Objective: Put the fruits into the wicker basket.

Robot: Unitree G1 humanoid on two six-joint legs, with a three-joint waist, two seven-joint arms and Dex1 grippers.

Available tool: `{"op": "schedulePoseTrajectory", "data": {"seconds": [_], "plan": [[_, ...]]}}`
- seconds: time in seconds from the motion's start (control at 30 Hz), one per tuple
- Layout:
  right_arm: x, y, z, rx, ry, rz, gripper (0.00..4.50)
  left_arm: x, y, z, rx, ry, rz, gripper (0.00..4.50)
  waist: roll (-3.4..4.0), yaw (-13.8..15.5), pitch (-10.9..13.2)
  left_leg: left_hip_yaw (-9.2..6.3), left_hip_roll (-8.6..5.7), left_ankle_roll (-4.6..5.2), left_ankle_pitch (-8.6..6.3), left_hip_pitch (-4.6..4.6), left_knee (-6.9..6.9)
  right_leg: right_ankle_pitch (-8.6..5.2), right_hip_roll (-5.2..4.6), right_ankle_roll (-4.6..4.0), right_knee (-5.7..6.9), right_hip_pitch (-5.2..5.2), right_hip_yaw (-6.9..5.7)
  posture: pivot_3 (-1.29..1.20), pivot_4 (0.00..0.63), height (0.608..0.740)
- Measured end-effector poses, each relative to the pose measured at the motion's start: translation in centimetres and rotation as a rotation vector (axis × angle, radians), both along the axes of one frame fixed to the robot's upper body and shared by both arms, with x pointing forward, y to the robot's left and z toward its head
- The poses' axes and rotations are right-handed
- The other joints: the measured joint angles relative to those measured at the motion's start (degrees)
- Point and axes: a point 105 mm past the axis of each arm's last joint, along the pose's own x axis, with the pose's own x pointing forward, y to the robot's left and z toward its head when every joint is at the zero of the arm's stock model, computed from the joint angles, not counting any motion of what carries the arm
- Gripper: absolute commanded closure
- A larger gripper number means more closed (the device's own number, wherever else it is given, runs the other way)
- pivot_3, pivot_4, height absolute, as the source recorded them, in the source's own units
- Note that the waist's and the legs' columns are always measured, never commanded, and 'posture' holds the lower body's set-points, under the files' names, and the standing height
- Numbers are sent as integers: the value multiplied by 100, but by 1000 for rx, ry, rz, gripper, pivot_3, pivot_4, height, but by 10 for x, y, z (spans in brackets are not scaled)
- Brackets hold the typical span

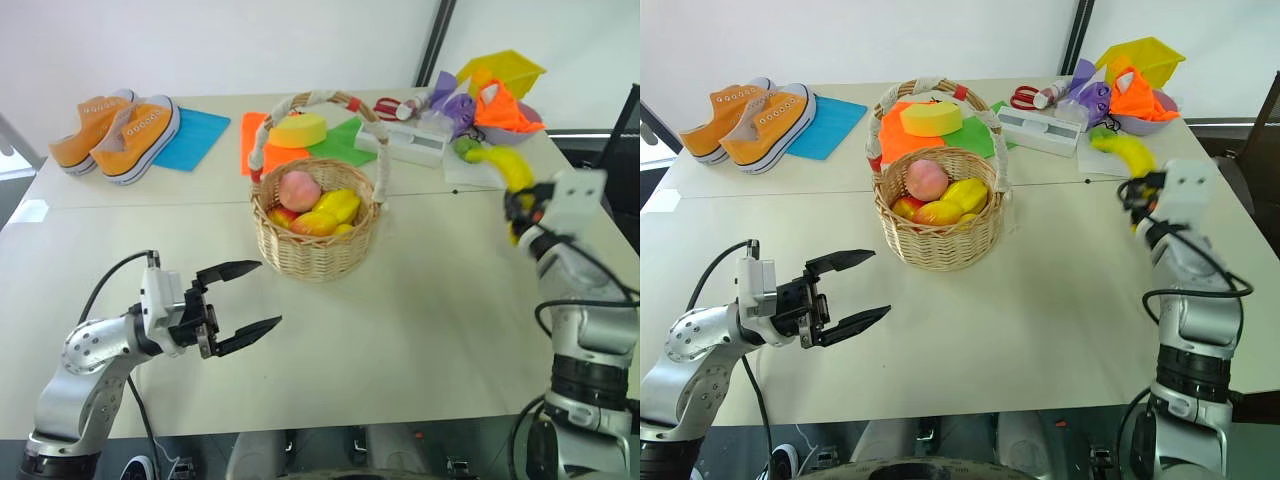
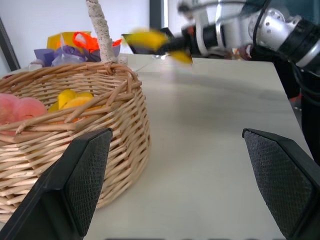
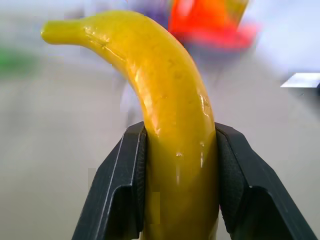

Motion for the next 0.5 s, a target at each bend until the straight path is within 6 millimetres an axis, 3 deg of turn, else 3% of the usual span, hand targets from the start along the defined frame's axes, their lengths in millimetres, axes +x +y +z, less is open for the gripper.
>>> {"op": "schedulePoseTrajectory", "data": {"seconds": [0.1,0.17,0.27,0.3,0.4,0.5], "plan": [[-5,33,24,53,-163,222,2757,1,1,1,-4,-2,9,0,3,-4,2,-1,3,0,0,0,-1,1,2,2,3,-1,0,0,150,740],[-20,67,45,30,-290,449,2757,5,4,3,-14,-11,36,0,8,-1,5,-1,3,0,0,0,-1,2,0,3,4,-1,1,0,150,740],[-49,110,59,-66,-373,731,2757,14,17,6,-29,-22,108,0,7,11,4,-3,4,1,-1,2,-1,2,-2,4,1,4,0,0,150,740],[-56,123,56,-115,-361,806,2757,17,22,8,-38,-28,135,0,5,15,3,-3,3,1,-1,2,0,1,-4,4,0,4,0,0,150,740],[-76,168,20,-252,-203,1070,2757,27,38,11,-75,-57,244,0,-2,27,2,-3,1,1,-1,4,1,1,-8,3,-1,6,0,0,150,740],[-76,188,-3,-280,-71,1165,2757,32,46,12,-72,-74,295,0,-2,12,2,-2,1,0,0,6,5,1,-11,1,2,5,0,0,150,740]]}}
